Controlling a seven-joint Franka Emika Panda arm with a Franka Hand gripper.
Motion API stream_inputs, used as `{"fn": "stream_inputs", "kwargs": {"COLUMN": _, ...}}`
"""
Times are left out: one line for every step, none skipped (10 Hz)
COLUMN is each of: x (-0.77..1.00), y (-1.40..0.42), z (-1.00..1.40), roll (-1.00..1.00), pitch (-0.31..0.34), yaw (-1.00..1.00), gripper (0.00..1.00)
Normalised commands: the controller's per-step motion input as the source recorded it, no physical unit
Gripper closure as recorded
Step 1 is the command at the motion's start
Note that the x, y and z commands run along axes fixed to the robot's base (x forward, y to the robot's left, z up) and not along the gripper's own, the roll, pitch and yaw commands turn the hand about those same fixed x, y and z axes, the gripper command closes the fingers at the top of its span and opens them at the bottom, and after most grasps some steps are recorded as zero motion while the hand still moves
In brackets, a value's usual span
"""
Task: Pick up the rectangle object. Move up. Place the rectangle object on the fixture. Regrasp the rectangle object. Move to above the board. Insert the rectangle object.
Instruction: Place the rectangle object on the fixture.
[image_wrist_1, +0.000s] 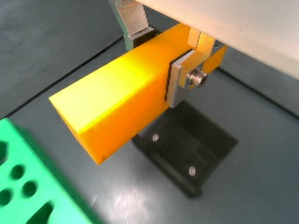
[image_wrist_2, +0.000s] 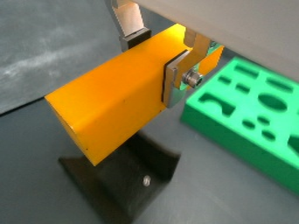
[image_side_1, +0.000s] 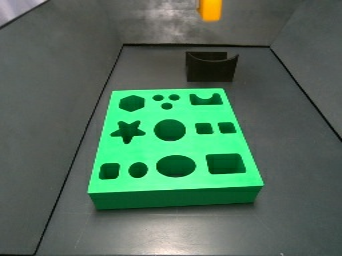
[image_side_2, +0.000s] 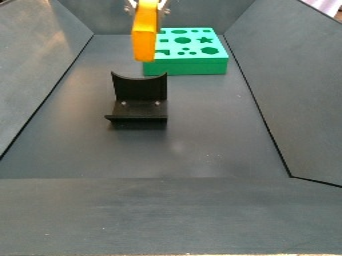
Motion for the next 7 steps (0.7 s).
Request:
{"fn": "stream_inputs", "kwargs": {"x": 0.37, "y": 0.01, "z": 0.02, "roll": -1.0, "pitch": 0.047, "yaw": 0.0, "gripper": 1.0}}
{"fn": "stream_inputs", "kwargs": {"x": 0.25, "y": 0.03, "z": 0.02, "roll": -1.0, "pitch": 0.074, "yaw": -0.01, "gripper": 1.0}}
{"fn": "stream_inputs", "kwargs": {"x": 0.17, "y": 0.04, "z": 0.02, "roll": -1.0, "pitch": 0.097, "yaw": -0.02, "gripper": 1.0}}
{"fn": "stream_inputs", "kwargs": {"x": 0.08, "y": 0.04, "z": -0.01, "roll": -1.0, "pitch": 0.111, "yaw": -0.04, "gripper": 1.0}}
{"fn": "stream_inputs", "kwargs": {"x": 0.04, "y": 0.04, "z": 0.0, "roll": -0.96, "pitch": 0.102, "yaw": -0.07, "gripper": 1.0}}
{"fn": "stream_inputs", "kwargs": {"x": 0.05, "y": 0.04, "z": 0.0, "roll": -0.77, "pitch": 0.089, "yaw": -0.08, "gripper": 1.0}}
{"fn": "stream_inputs", "kwargs": {"x": 0.07, "y": 0.04, "z": -0.01, "roll": -0.53, "pitch": 0.083, "yaw": -0.09, "gripper": 1.0}}
